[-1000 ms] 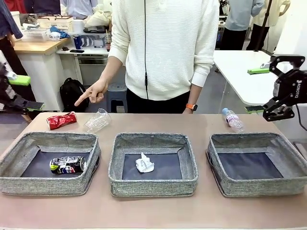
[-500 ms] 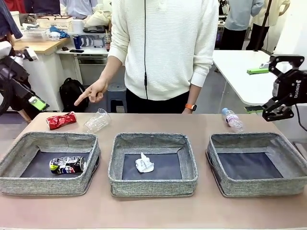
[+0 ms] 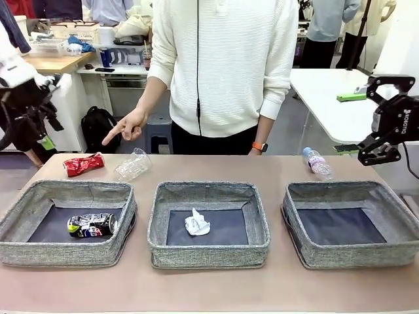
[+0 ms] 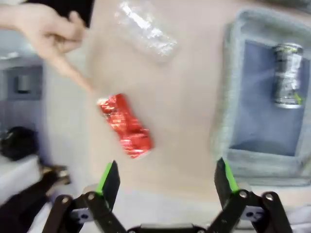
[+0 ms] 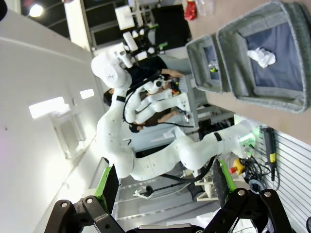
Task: Sort the waste into the appropriate baskets.
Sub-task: Pick up the waste item pointed out by the person.
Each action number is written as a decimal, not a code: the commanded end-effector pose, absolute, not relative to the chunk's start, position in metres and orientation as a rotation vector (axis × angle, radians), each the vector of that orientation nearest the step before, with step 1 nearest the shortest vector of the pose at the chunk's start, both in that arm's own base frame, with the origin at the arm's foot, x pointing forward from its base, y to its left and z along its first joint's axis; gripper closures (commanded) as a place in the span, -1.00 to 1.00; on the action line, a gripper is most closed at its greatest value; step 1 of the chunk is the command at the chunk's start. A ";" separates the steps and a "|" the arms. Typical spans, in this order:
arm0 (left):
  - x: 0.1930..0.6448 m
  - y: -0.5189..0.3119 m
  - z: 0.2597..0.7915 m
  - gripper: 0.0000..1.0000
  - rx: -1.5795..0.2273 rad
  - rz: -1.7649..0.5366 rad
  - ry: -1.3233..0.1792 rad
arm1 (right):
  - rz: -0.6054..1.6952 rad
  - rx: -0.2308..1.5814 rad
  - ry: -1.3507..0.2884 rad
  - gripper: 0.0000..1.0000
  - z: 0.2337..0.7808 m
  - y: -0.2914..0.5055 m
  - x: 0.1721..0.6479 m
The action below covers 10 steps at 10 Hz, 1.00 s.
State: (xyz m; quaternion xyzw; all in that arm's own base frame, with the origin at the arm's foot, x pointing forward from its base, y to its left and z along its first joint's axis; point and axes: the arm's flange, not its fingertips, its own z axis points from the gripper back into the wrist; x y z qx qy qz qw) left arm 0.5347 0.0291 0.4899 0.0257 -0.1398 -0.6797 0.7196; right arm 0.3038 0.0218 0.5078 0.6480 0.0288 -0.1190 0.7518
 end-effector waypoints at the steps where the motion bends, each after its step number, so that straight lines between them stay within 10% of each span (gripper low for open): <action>1: 0.522 0.040 0.493 -1.00 -0.101 -1.429 -0.262 | -0.248 1.435 0.058 -1.00 0.510 0.021 0.305; 10: 0.583 0.035 0.446 -1.00 -0.083 -1.320 -0.074 | -0.248 1.435 0.058 -1.00 0.510 0.021 0.305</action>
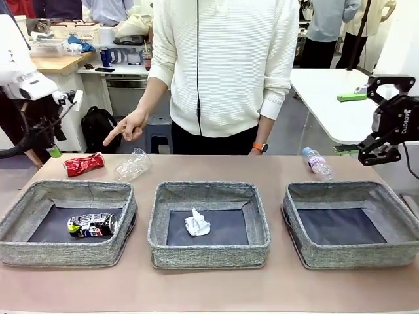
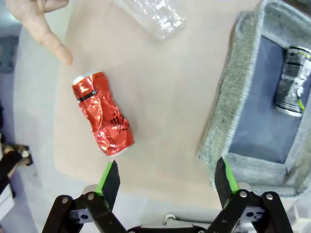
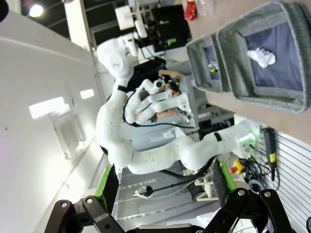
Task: Sort the waste into the appropriate baskets.
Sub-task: Pick up the waste item pointed out by the person.
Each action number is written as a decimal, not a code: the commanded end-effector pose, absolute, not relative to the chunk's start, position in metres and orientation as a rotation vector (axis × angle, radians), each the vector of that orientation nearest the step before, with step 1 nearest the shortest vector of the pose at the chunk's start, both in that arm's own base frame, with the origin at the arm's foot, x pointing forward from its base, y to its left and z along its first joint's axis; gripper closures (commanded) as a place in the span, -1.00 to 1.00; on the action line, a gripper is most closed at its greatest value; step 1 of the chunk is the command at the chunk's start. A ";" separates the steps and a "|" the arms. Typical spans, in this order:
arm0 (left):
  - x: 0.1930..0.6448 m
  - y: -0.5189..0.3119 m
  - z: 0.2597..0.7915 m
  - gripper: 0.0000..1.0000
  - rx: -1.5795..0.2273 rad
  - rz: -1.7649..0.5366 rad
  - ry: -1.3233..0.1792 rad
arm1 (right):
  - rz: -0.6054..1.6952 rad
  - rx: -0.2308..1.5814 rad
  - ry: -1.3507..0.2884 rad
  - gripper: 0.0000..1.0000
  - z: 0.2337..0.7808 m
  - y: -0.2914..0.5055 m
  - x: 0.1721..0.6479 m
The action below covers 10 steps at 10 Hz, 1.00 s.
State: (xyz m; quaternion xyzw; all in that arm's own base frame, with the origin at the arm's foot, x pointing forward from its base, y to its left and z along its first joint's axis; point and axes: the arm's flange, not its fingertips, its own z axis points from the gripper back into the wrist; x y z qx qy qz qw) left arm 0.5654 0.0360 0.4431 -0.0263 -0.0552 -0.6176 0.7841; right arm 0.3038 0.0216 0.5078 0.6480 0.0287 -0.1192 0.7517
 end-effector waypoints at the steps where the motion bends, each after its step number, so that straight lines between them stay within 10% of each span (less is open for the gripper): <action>1: 0.599 0.033 0.432 -1.00 -0.082 -1.294 -0.062 | -0.248 1.435 0.058 -1.00 0.510 0.021 0.305; 10: 0.688 0.039 0.345 -1.00 -0.182 -1.230 -0.017 | -0.248 1.435 0.058 -1.00 0.510 0.021 0.305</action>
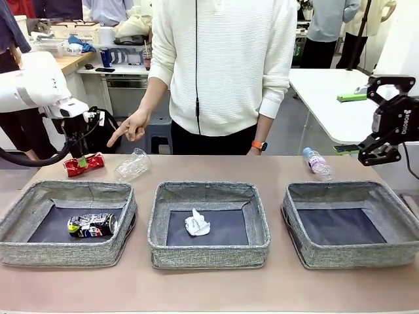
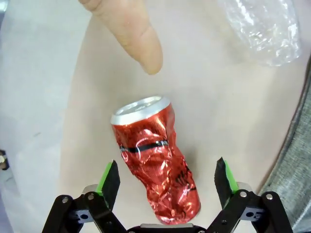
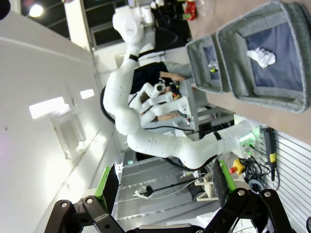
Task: Sort the waste into the appropriate baskets.
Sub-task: Pick up the waste item pointed out by the person.
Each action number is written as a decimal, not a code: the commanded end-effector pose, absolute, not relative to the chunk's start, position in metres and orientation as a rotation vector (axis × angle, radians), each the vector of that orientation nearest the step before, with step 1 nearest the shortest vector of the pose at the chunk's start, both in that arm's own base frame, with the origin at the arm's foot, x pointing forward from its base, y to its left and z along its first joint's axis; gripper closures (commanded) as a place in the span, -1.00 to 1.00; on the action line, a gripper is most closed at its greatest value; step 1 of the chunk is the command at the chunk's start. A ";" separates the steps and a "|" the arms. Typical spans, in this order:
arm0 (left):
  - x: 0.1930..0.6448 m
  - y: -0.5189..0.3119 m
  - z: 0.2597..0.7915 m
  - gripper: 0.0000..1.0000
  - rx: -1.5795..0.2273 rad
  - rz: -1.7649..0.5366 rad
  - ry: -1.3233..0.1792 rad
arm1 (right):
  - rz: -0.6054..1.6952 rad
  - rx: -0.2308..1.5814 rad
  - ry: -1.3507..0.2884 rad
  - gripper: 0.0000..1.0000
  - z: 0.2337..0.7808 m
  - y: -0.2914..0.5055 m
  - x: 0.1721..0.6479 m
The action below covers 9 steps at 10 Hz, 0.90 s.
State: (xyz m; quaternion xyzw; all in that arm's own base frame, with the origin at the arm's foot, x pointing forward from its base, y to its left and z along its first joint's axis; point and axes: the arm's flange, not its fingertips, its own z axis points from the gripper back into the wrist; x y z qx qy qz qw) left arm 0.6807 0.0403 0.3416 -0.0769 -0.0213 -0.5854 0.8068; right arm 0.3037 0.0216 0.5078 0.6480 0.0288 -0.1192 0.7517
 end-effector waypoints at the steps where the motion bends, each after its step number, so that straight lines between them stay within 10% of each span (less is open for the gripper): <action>1: 0.690 0.041 0.340 -1.00 -0.167 -1.211 -0.017 | -0.248 1.435 0.058 -1.00 0.510 0.021 0.305; 9: 0.690 0.040 0.326 -1.00 -0.158 -1.216 0.032 | -0.248 1.435 0.058 -1.00 0.510 0.021 0.305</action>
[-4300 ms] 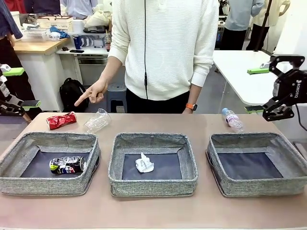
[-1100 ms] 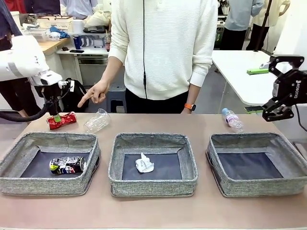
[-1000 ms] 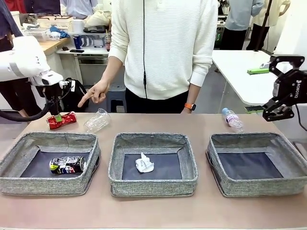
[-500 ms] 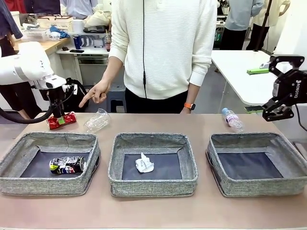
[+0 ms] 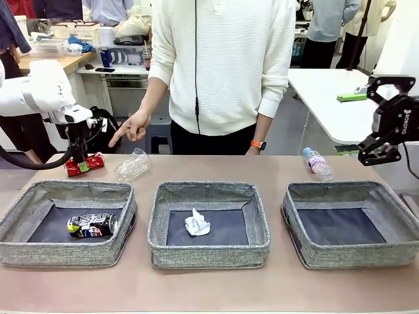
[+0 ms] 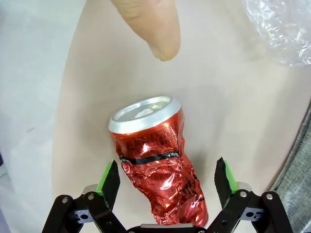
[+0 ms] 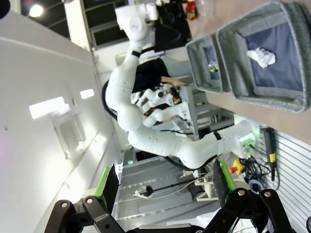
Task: Sort the waste into the appropriate baskets.
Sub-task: Pick up the waste item pointed out by the person.
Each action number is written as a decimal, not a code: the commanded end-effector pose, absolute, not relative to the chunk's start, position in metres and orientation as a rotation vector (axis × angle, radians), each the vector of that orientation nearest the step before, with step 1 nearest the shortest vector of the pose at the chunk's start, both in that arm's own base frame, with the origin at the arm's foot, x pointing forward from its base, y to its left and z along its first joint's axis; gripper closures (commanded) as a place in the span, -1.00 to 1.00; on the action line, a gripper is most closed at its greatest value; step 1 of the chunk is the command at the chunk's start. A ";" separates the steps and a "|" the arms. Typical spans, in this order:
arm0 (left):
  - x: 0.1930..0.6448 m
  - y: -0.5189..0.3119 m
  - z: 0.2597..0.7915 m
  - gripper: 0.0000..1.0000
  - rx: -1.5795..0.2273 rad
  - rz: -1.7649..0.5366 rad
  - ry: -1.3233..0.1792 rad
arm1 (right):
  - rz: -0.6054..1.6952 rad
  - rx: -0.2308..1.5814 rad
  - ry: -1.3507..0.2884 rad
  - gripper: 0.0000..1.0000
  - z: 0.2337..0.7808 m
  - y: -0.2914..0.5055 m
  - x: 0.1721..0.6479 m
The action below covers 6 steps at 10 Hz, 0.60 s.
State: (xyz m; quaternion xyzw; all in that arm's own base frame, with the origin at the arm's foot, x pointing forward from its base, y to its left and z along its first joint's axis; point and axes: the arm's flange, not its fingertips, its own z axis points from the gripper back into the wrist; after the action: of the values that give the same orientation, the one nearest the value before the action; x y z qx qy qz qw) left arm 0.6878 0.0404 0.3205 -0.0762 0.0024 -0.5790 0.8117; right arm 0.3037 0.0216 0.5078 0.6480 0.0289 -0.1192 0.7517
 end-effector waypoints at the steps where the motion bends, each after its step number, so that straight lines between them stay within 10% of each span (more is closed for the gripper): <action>1: 0.689 0.040 0.326 0.19 -0.193 -1.255 0.026 | -0.248 1.435 0.058 -1.00 0.510 0.021 0.305; 2: 0.689 0.041 0.326 0.20 -0.160 -1.237 0.032 | -0.248 1.435 0.058 -1.00 0.510 0.021 0.305; 3: 0.688 0.041 0.327 1.00 -0.180 -1.249 0.027 | -0.248 1.435 0.058 -1.00 0.510 0.021 0.305; 4: 0.687 0.042 0.328 0.29 -0.174 -1.246 0.026 | -0.248 1.435 0.058 -1.00 0.510 0.021 0.305; 5: 0.686 0.042 0.328 1.00 -0.174 -1.246 0.027 | -0.248 1.435 0.058 -1.00 0.510 0.021 0.305; 6: 0.685 0.042 0.328 1.00 -0.173 -1.246 0.027 | -0.248 1.435 0.058 -1.00 0.510 0.021 0.305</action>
State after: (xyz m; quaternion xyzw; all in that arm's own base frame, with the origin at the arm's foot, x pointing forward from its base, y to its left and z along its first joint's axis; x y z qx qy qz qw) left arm 0.6866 0.0407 0.3265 -0.0802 0.0044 -0.5794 0.8111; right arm 0.3037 0.0216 0.5078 0.6480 0.0289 -0.1192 0.7517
